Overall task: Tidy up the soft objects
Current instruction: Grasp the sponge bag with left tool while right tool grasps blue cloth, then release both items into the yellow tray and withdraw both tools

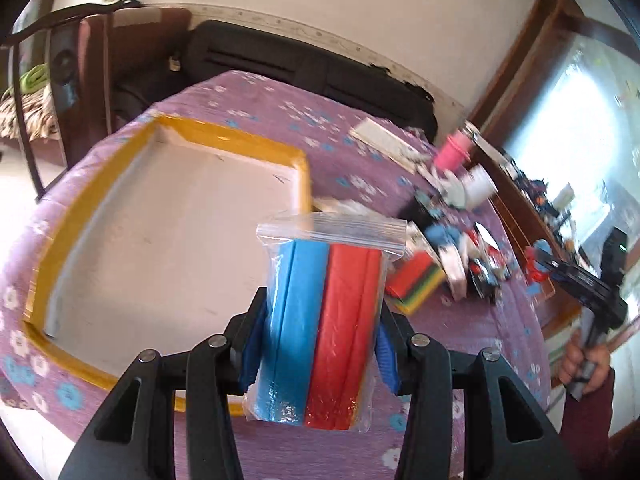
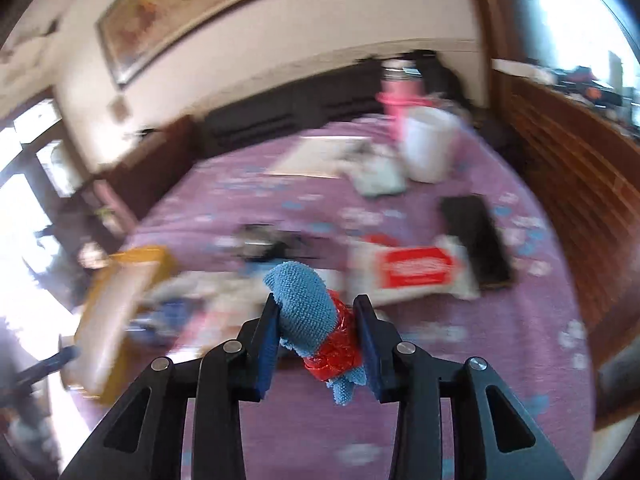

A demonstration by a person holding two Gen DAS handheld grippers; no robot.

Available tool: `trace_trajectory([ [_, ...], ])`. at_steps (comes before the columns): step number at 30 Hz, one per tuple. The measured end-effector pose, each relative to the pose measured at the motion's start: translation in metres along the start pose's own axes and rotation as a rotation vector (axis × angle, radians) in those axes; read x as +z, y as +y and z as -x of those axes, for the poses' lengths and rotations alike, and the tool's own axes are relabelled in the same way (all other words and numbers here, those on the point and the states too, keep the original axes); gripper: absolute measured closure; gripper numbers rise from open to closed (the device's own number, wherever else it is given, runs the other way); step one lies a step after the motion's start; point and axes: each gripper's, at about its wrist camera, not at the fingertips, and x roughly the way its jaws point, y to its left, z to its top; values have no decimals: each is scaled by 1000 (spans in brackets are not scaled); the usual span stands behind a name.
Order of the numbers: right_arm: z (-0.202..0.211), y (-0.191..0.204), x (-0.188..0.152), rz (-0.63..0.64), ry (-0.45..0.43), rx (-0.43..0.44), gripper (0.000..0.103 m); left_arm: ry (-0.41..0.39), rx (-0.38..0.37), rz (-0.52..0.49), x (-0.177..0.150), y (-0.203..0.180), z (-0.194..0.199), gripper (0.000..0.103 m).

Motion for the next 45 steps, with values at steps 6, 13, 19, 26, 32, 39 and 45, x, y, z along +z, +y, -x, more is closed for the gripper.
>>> trace_trajectory([
  [6,-52,89,7,-39,172,355,63,27,15,90,38,42,-8,57],
  [13,-157,201,12,-92,348,542,63,124,-3,213,91,89,-76,57],
  [19,-225,254,30,-32,369,414,59,172,-32,282,112,109,-131,52],
  [26,-234,244,47,16,328,307,30,161,-100,343,118,124,-133,30],
  [32,-191,213,48,82,266,223,30,128,-104,281,101,110,-93,28],
  [39,-185,180,21,169,297,60,31,25,-52,120,51,63,-27,24],
  [45,-208,203,1,229,367,60,39,15,-73,119,27,39,-10,24],
])
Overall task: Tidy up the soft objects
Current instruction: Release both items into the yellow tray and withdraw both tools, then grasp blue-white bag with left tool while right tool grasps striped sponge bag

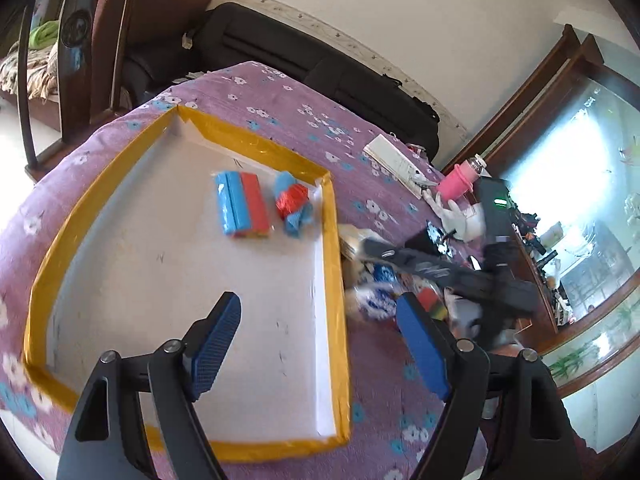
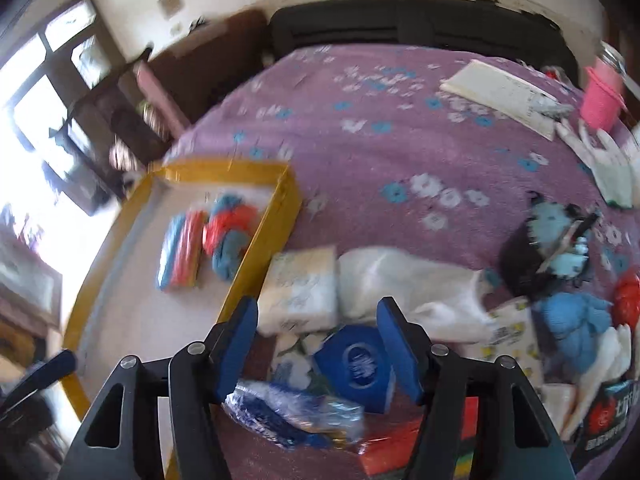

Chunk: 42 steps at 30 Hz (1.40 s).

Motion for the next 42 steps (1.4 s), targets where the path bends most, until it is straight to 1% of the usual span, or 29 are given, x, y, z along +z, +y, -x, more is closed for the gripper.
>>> trace_trajectory([
  [1,-6,6,-3,24,25,-18,45,-6,18,-10,-4,-3,2,24],
  [2,-11,13,-12,70,43,-64,45,-13,33,-20,-7,-7,3,24],
  [3,-7,21,-20,127,20,-108,51,-19,46,-31,-10,-10,4,24],
  [4,-6,23,-25,150,27,-112,57,-21,52,-40,-14,-13,6,24],
  [6,8,26,-43,177,46,-82,66,-17,43,-51,-19,-17,7,24],
  [8,19,24,-59,196,69,-68,67,-11,35,-62,-25,-23,7,24],
  [10,25,18,-83,204,132,-48,67,-5,22,-81,-30,-32,6,24],
  [12,36,5,-99,174,151,4,66,5,14,-123,-38,-45,3,24],
  [14,57,-18,-111,95,116,80,61,20,12,-177,-47,-59,-2,24],
  [16,76,-40,-120,21,60,100,40,50,17,-235,-59,-74,-11,24],
  [17,86,-51,-124,-13,28,96,38,66,15,-261,-65,-81,-16,24],
  [18,97,-66,-129,-53,-11,84,36,83,12,-288,-71,-87,-22,24],
  [20,107,-85,-135,-109,-40,76,36,119,15,-359,-87,-103,-35,24],
  [24,118,-113,-149,-197,-52,79,36,179,51,-478,-109,-125,-59,24],
  [27,120,-127,-154,-237,-54,84,36,211,86,-518,-112,-134,-81,23],
  [29,120,-131,-160,-265,-56,101,36,232,138,-522,-110,-135,-98,17],
  [32,119,-133,-163,-295,-65,117,36,267,191,-528,-112,-139,-119,16],
  [34,120,-133,-166,-304,-69,124,36,272,197,-535,-115,-141,-127,16],
  [35,120,-133,-167,-305,-72,127,35,270,186,-523,-116,-140,-127,19],
  [36,121,-132,-167,-306,-75,129,35,253,176,-505,-116,-137,-124,25],
  [37,121,-132,-168,-305,-76,129,35,242,171,-495,-115,-136,-122,40],
  [39,120,-129,-167,-300,-75,128,33,231,126,-441,-110,-128,-112,40],
  [42,114,-125,-159,-296,-72,127,32,190,105,-399,-104,-122,-97,40],
])
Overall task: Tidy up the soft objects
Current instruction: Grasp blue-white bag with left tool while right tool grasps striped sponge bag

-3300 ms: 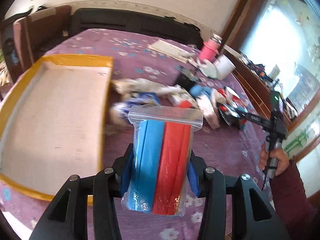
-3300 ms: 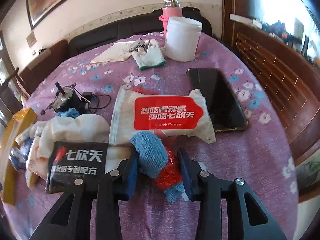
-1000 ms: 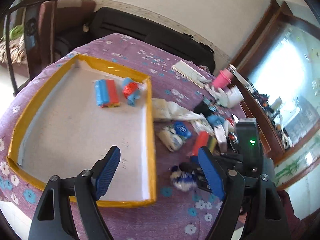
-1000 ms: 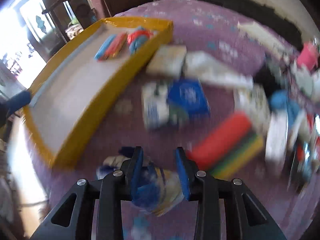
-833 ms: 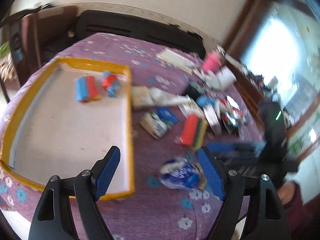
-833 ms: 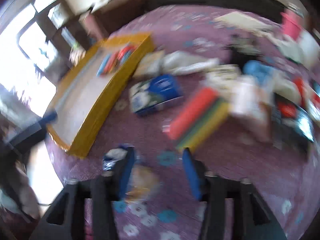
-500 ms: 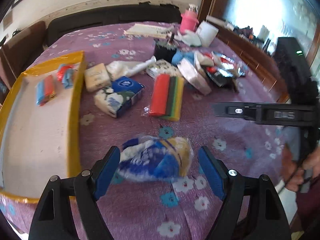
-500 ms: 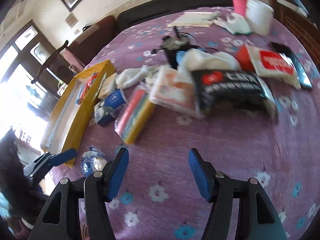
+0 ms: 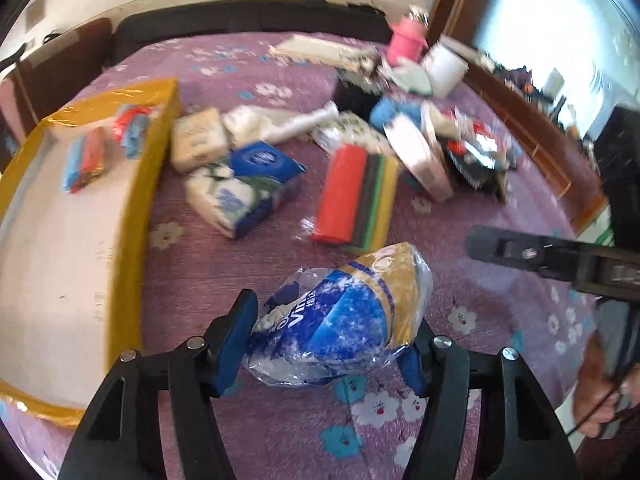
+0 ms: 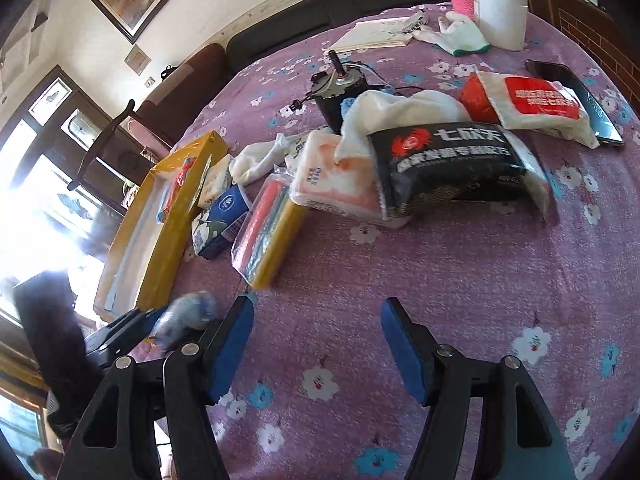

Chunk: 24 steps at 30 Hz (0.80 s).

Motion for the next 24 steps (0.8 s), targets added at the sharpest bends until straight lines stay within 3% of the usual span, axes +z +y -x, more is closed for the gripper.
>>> trace_trajectory([
  [8,-43,27,27,-52,18,12,30,-90,-54,90,-11,21,50,40],
  [15,-84,52,47,-58,-51,-193,29,-130,-41,130,-19,41,74,40],
  [16,-87,55,48,-39,-58,-216,36,-133,-39,141,-20,46,76,40],
  [18,-91,59,49,8,-55,-247,59,-139,-40,160,-20,52,78,40],
  [22,-84,53,43,13,-39,-189,72,-159,-54,202,-19,70,86,40],
  [24,-76,51,38,15,-35,-152,74,-162,-57,222,-18,80,88,40],
])
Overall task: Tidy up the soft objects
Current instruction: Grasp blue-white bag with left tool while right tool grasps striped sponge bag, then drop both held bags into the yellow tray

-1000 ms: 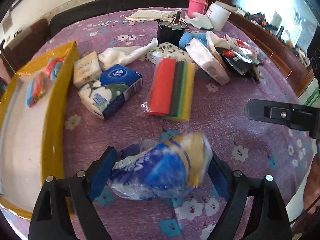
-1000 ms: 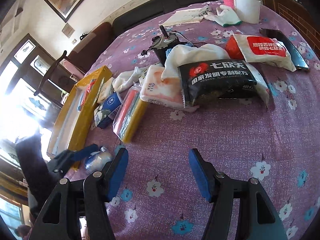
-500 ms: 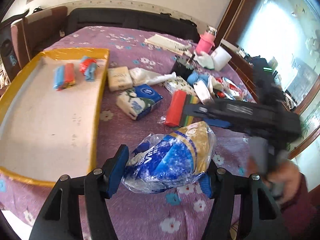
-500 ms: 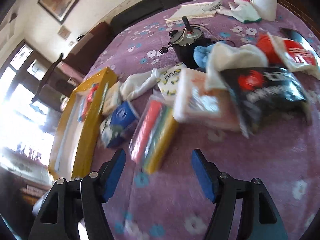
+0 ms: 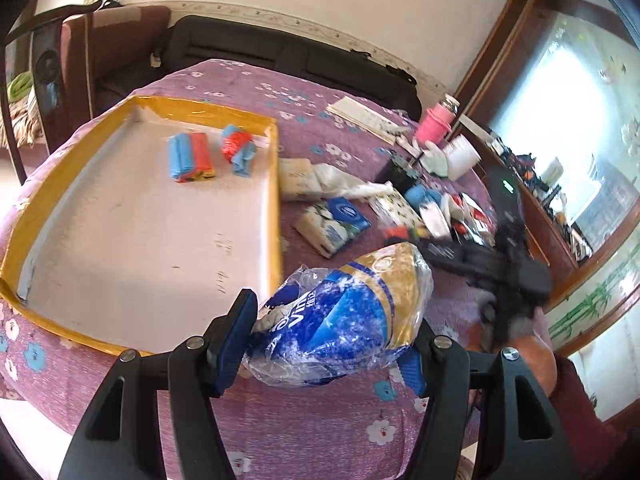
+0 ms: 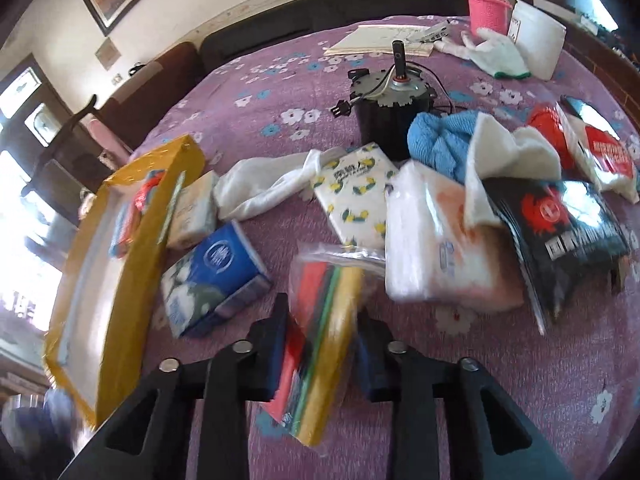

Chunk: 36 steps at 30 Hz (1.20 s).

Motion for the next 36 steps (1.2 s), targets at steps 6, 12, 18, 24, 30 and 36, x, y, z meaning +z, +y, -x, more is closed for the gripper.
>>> trace_trajectory([
  [6,32,12,-6,61,-42,52,74,29,-1,110,24,47,0,40],
  [12,50,45,11,102,-67,146,73,110,65,197,70,98,-32,40],
  [18,30,93,26,154,-5,216,73,184,7,362,116,153,-90,40],
  [24,-7,156,33,252,55,240,73,100,53,434,142,186,-99,31],
  [30,-49,193,40,315,70,197,68,81,16,426,130,189,-86,24],
  [36,-58,175,54,225,58,211,40,23,9,401,119,180,-50,22],
])
